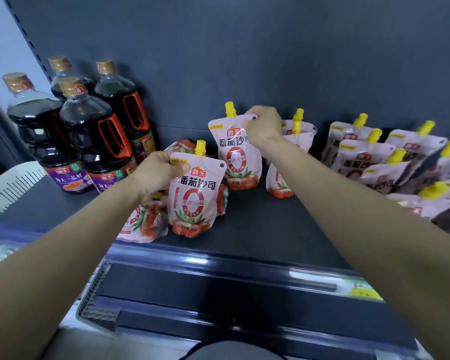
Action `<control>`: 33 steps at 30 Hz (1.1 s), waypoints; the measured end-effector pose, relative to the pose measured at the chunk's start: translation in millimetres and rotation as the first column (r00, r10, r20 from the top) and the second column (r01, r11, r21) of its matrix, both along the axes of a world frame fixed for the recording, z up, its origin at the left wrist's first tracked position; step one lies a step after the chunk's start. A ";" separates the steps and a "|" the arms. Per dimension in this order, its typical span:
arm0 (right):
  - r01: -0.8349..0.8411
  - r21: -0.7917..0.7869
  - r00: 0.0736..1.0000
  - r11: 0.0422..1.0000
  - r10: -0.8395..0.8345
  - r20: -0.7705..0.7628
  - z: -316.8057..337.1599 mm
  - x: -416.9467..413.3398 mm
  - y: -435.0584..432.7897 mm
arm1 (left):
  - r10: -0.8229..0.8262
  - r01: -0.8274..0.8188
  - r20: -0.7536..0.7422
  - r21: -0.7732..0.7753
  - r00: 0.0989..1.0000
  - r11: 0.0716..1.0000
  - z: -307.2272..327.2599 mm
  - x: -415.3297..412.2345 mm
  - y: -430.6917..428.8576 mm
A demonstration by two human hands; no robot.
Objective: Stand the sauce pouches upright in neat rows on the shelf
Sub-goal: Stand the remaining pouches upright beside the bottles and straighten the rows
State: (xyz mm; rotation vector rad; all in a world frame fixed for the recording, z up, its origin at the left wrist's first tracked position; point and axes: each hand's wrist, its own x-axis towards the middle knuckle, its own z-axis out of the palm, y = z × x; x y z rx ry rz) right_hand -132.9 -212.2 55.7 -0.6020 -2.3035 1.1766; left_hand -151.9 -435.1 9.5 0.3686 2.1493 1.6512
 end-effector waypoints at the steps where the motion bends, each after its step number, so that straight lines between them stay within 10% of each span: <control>1: 0.022 -0.019 1.000 1.000 -0.022 -0.007 1.3 7.7 1.9 | -0.018 0.018 0.002 0.003 1.000 1.000 0.3 1.6 2.7; 15: 0.136 -0.254 0.990 0.958 -0.127 0.053 -20.4 121.5 52.7 | -0.162 0.168 -0.066 0.101 0.985 0.981 1.3 58.9 71.2; 33: -0.226 0.188 0.887 0.956 0.122 0.446 17.4 162.5 69.8 | 0.007 0.015 -0.157 0.135 0.988 0.991 1.6 132.1 125.0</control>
